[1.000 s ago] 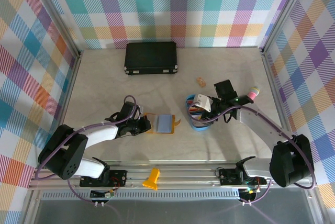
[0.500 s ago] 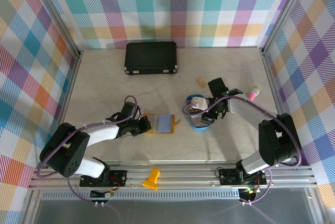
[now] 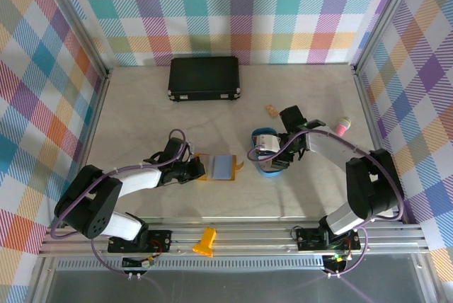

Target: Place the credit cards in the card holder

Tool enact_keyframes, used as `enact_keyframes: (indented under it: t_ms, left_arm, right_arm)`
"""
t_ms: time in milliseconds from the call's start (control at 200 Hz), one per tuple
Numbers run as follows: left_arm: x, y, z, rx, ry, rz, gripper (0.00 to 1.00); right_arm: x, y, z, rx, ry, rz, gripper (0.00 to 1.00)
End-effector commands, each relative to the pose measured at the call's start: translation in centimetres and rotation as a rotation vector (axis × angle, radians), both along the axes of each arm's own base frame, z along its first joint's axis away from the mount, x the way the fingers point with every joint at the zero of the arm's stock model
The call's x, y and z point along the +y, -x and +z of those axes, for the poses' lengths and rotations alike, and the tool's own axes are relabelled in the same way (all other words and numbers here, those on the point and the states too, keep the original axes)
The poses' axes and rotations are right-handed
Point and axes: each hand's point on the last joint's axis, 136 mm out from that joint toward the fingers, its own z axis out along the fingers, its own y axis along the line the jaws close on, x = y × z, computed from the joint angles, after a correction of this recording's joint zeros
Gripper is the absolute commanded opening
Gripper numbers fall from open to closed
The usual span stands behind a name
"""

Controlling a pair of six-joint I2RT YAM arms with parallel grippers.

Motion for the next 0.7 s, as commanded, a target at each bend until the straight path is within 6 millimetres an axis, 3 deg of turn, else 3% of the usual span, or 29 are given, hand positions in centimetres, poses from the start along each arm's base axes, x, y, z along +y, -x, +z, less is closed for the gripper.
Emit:
enact_keyframes:
  t_ms: [0,695]
  left_arm:
    - [-0.2,0.1,-0.2,0.003,-0.013,-0.029,0.0]
    - [0.0,0.3,-0.6,0.008,-0.019,-0.025,0.0]
  right_arm:
    - [0.7,-0.1,0.3,0.005,-0.032,0.045,0.67]
    - [1.1,-0.5,-0.9,-0.003,-0.031,0.08,0.65]
